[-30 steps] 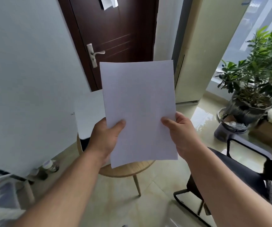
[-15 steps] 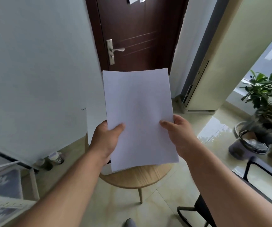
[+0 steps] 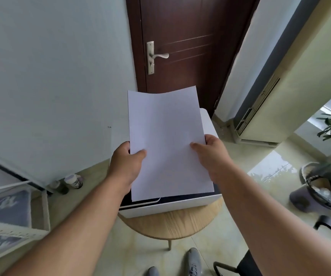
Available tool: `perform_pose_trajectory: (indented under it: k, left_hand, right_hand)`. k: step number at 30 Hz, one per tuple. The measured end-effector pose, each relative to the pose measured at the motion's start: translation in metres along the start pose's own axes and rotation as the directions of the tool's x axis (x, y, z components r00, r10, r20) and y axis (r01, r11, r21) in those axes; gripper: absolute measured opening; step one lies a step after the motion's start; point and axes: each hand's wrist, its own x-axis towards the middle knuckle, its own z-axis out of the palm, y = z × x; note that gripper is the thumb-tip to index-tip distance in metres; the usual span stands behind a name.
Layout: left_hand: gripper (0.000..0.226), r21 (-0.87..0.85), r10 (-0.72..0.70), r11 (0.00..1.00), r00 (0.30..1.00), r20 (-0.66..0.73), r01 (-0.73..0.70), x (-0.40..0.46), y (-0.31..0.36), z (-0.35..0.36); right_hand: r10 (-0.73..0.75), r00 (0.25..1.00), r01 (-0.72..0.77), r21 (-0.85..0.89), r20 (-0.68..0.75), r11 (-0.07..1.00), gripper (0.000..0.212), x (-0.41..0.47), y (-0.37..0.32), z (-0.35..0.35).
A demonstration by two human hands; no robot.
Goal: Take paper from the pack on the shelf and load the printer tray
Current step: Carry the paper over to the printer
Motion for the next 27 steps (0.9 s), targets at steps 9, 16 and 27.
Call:
perform_pose_trajectory:
  k: [9, 16, 27]
  left_hand:
    - [0.011, 0.081, -0.067, 0.994, 0.994, -0.089, 0.074, 0.036, -0.006, 0.015]
    - [0.028, 0.153, -0.093, 0.983, 0.992, -0.085, 0.105, 0.051, -0.007, 0.020]
    - [0.037, 0.179, -0.051, 0.982, 0.995, -0.081, 0.065, 0.058, -0.013, 0.022]
  right_hand:
    - [0.052, 0.998, -0.047, -0.117, 0.040, 0.992, 0.029, 0.043, 0.003, 0.021]
    - [0.085, 0.995, -0.075, -0.156, 0.057, 0.985, 0.034, 0.057, 0.005, 0.029]
    - [0.086, 0.996, -0.079, -0.166, 0.036, 0.983, 0.037, 0.070, 0.009, 0.028]
